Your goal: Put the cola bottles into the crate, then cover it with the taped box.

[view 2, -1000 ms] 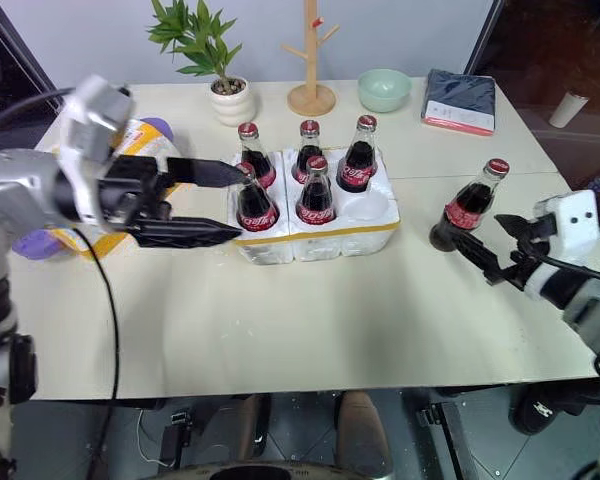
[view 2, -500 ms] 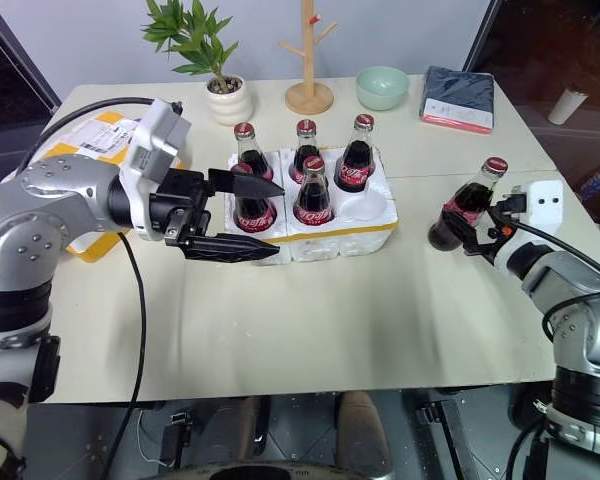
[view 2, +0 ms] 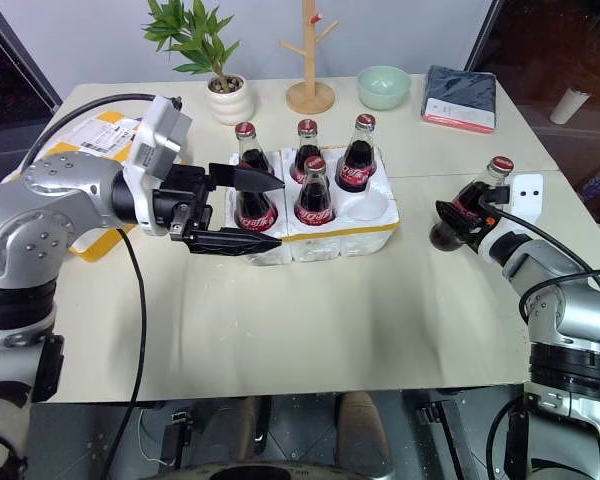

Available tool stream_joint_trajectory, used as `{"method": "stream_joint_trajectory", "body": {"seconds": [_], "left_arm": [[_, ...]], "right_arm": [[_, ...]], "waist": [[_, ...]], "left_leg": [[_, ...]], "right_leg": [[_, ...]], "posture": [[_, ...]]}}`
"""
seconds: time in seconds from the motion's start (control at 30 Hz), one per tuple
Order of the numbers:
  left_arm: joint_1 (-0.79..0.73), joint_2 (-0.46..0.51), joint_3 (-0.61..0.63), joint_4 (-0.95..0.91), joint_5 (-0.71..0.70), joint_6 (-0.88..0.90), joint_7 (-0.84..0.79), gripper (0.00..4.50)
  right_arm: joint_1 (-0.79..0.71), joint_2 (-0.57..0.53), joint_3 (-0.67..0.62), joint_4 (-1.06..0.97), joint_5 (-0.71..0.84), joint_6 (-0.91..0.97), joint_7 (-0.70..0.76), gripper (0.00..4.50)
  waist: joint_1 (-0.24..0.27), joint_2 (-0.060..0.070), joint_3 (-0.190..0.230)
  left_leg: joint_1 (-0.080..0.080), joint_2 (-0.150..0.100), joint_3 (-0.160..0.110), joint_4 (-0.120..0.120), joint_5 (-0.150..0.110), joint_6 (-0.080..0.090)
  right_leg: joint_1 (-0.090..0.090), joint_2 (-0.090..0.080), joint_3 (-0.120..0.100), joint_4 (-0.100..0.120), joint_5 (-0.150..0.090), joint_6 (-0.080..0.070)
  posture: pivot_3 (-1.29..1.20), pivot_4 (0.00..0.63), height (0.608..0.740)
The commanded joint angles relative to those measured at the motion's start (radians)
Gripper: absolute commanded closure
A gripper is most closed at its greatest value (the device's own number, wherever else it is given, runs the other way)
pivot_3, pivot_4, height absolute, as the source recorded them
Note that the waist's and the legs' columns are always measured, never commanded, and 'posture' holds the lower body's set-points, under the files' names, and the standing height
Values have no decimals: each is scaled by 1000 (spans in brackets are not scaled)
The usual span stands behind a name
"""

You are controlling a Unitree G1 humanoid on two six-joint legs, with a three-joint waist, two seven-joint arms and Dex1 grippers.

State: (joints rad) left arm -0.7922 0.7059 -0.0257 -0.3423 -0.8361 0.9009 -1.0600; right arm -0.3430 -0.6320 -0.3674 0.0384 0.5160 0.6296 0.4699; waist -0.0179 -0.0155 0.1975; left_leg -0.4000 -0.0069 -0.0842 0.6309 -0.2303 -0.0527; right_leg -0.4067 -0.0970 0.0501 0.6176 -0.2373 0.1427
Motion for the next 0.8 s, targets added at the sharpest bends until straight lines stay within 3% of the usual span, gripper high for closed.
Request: {"method": "stream_joint_trajectory", "body": {"seconds": [0.03, 0.17, 0.3, 0.47, 0.8], "left_arm": [[-8, 13, 31, -1, 11, -24, 13, 0], [8, 24, 40, 6, 17, -34, 15, 0], [21, 27, 41, 6, 30, -46, 20, 0], [23, 21, 36, 2, 37, -56, 28, 0], [48, 30, 55, -22, 37, -69, 57, 0]], "right_arm": [[-92, -48, -97, -151, 65, -40, 3, 1635], [-185, -66, -128, -242, 246, 86, 37, 1635], [-238, -82, -74, -328, 375, 191, 86, 1635], [-280, -82, 31, -330, 360, 219, 102, 1635], [-277, -39, 256, -190, 171, 124, 196, 1635]], "waist": [[-2, 2, 1], [-9, 7, 4], [-9, 7, 4], [0, 7, 4], [-1, 7, 4]], "left_leg": [[0, 0, 0, 0, 0, 0], [-4, 0, 0, 0, 0, 0], [-5, 0, -1, -1, 0, 1], [-7, 0, -1, 2, 0, 1], [-8, 0, -1, 1, 0, 1]], "right_leg": [[-1, 0, 0, 0, 0, 0], [-6, 0, 0, 2, 0, 0], [-8, 1, 0, 5, 0, -1], [-7, 1, 0, 3, 0, 0], [-9, 1, 0, 3, 0, 0]], "posture": [[0, 150, 739], [0, 150, 739], [0, 150, 739], [0, 150, 739], [0, 150, 739]]}}
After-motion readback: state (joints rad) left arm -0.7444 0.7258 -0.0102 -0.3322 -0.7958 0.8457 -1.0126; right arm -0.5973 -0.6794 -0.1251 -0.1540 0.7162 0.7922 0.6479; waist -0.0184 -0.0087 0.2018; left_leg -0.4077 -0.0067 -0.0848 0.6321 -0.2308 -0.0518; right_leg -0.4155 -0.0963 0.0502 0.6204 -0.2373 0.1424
